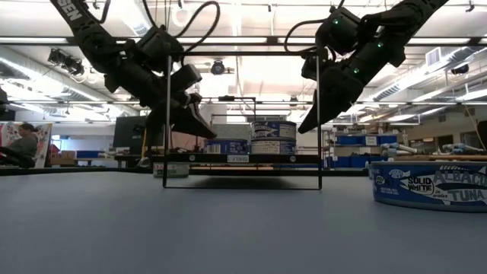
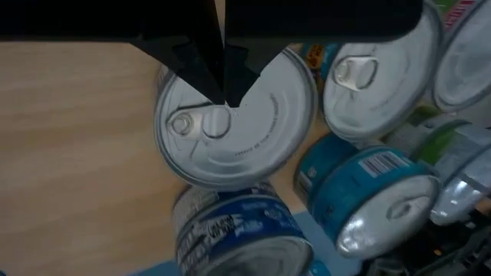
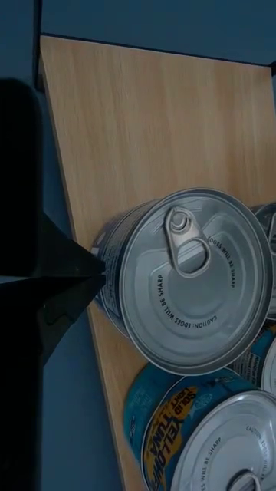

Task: Stack canned seafood by type on shelf
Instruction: Adjust the yellow blue tuna can and blue tuna can on the shelf

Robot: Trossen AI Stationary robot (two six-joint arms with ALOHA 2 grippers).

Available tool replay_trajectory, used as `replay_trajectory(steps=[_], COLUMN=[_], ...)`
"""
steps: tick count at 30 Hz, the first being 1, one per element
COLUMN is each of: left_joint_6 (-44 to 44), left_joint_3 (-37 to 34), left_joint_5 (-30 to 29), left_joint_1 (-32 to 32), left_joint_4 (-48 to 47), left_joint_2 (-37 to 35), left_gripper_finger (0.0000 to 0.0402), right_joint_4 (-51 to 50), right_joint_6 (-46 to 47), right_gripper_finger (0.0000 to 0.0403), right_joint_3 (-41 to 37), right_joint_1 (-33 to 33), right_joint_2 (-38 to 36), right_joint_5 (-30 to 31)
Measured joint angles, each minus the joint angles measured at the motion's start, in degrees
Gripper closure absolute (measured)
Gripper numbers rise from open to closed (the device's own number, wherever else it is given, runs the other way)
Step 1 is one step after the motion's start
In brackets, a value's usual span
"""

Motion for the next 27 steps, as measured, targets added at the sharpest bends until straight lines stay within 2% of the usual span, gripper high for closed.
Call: replay_trajectory(steps=[6,27], left_joint_6=[-0.09,-0.49], left_joint_3=[0.17,0.07], left_joint_5=[0.06,-3.38], left_joint_1=[-0.75,-2.99], left_joint_4=[0.63,-2.73], left_joint_2=[1.6,-0.23], left_gripper_finger=[0.0399,0.0399], right_joint_4=[-0.41,-1.86], right_joint_6=[-0.18,-0.04], right_gripper_finger=[0.0402,0.0402], right_joint_3=[0.0,0.0], right_joint_1=[0.0,0.07], right_joint_2=[0.0,0.02], right_joint_5=[-0.15,-0.22])
